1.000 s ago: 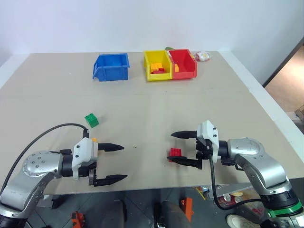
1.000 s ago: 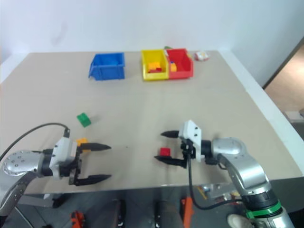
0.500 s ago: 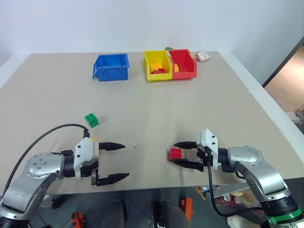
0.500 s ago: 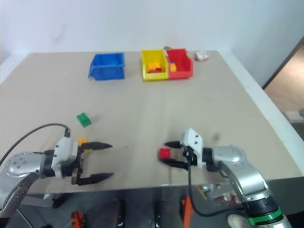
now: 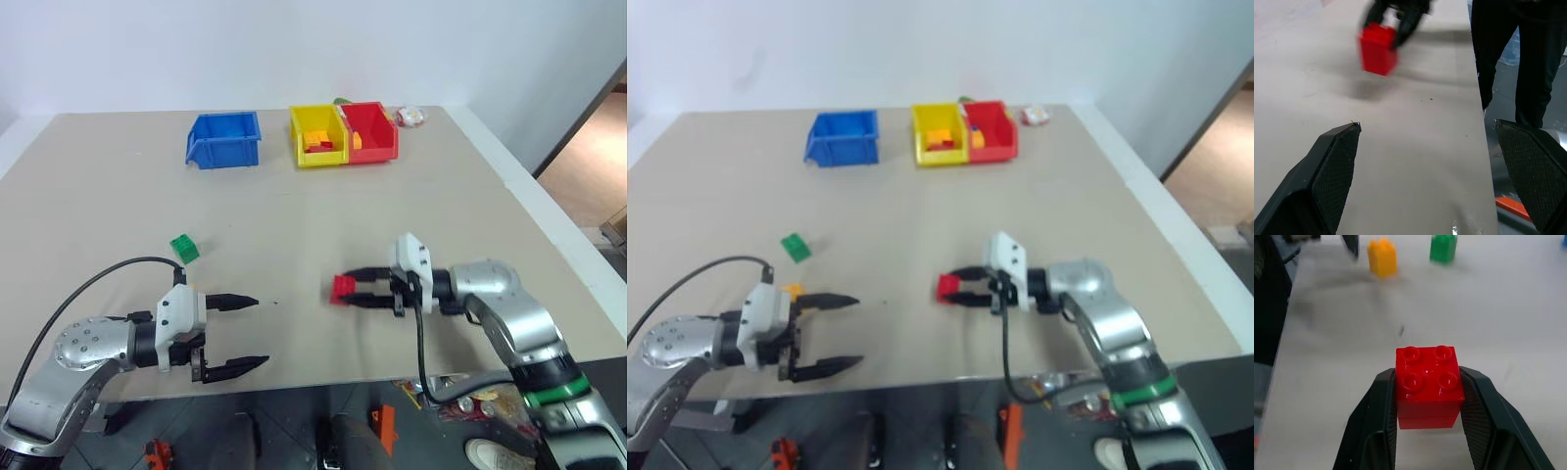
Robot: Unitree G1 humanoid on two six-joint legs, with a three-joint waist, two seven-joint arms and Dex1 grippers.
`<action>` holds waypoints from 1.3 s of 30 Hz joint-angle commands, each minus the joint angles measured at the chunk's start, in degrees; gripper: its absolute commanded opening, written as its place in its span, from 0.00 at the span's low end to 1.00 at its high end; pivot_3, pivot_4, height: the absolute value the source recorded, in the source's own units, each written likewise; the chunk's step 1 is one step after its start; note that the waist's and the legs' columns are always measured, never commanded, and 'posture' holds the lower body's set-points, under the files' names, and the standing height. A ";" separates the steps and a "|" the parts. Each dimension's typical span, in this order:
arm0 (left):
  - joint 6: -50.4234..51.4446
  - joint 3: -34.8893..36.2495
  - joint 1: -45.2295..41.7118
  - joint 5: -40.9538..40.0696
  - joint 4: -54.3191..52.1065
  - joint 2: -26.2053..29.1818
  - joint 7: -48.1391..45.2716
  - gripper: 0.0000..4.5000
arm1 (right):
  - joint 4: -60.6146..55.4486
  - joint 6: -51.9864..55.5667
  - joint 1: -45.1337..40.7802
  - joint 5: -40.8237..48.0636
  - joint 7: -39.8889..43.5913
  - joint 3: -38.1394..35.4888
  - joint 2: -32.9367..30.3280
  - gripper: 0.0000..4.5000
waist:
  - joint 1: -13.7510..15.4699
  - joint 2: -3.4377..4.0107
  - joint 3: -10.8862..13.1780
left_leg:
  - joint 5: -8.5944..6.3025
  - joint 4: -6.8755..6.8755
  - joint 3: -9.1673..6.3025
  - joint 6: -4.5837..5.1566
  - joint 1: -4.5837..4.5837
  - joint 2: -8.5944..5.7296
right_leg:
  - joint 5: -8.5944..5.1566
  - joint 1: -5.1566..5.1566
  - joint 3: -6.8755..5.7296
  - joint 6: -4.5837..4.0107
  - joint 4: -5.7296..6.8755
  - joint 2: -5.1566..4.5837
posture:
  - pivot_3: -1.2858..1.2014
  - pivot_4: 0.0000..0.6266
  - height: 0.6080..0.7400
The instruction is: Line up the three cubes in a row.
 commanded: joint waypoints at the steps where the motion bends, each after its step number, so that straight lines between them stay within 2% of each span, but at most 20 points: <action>1: -0.42 1.37 0.85 -0.10 -1.86 0.21 0.52 1.00 | 10.93 -4.21 -7.49 -2.02 4.98 2.40 3.51 0.27 | -0.01 0.00 0.00 | 0.00 0.00 0.01 0.00 0.01 0.00 | 0.02 -0.01 0.06 -0.02 0.00 0.04 | 0.52 0.24 1.00; 6: 0.11 3.24 2.45 -0.60 -2.64 0.41 2.01 1.00 | 21.90 -11.88 -11.08 -6.01 9.28 3.85 4.58 0.27 | 0.39 -0.01 0.00 | -0.08 -0.01 0.07 0.08 -0.17 -0.10 | 0.04 -0.08 0.35 0.02 0.00 0.06 | 0.52 0.24 1.00; 9: 0.35 5.25 4.03 -1.55 -2.84 0.32 2.82 1.00 | 26.42 -13.69 -12.96 -6.99 11.06 3.30 4.76 0.27 | 0.04 -0.01 0.00 | -0.15 0.00 0.25 0.14 -0.21 -0.12 | 0.22 -0.17 0.60 0.35 0.00 0.07 | 0.52 0.24 1.00; 16: 0.84 8.85 5.15 -2.30 -1.42 0.70 3.08 1.00 | 32.12 -16.90 -15.00 -8.66 13.72 3.08 5.29 0.27 | 0.06 0.00 0.00 | -0.16 0.00 0.31 0.17 -0.05 -0.01 | 0.12 -0.19 0.64 0.07 0.09 0.19 | 0.52 0.24 1.00; 24: 1.41 8.79 2.91 -2.28 -0.33 -0.14 4.46 1.00 | 38.92 -17.86 -17.38 -9.99 14.50 2.71 7.14 0.27 | 0.03 -0.01 -0.01 | -0.15 0.01 0.55 0.17 0.15 0.01 | 0.16 -0.11 0.83 0.06 0.09 0.19 | 0.52 0.24 1.00; 26: 1.47 8.40 2.72 -2.04 -0.57 -0.24 4.66 1.00 | 39.97 -18.34 -17.86 -9.88 15.11 2.33 7.40 0.50 | -0.03 -0.01 -0.01 | -0.15 0.00 0.65 0.17 0.19 0.02 | 0.17 -0.11 0.91 0.05 0.10 0.19 | 0.52 0.24 1.00; 32: 1.91 9.74 2.54 -2.25 -1.44 -1.36 7.80 1.00 | 39.39 -18.93 -18.86 -7.93 15.62 -0.14 7.39 0.95 | 0.04 0.00 0.00 | -0.16 -0.01 0.71 0.17 0.17 0.02 | 0.19 -0.15 0.97 0.06 0.10 0.18 | 0.52 0.24 1.00; 33: 2.13 10.32 2.57 -2.41 -1.55 -1.62 8.66 1.00 | 38.71 -18.43 -18.92 -7.54 15.79 -0.54 7.28 0.99 | 0.04 0.00 0.00 | -0.16 -0.02 0.72 0.17 0.17 0.02 | 0.19 -0.15 0.98 0.06 0.10 0.18 | 0.52 0.24 1.00; 39: 3.75 17.76 5.54 -1.50 -4.70 -6.12 20.62 1.00 | 26.65 -12.27 -17.68 -3.43 14.06 -3.99 6.47 0.99 | -0.02 0.00 0.00 | -0.16 -0.15 0.73 0.16 0.19 0.06 | 0.21 -0.20 1.00 0.09 0.12 0.21 | 0.52 0.24 1.00</action>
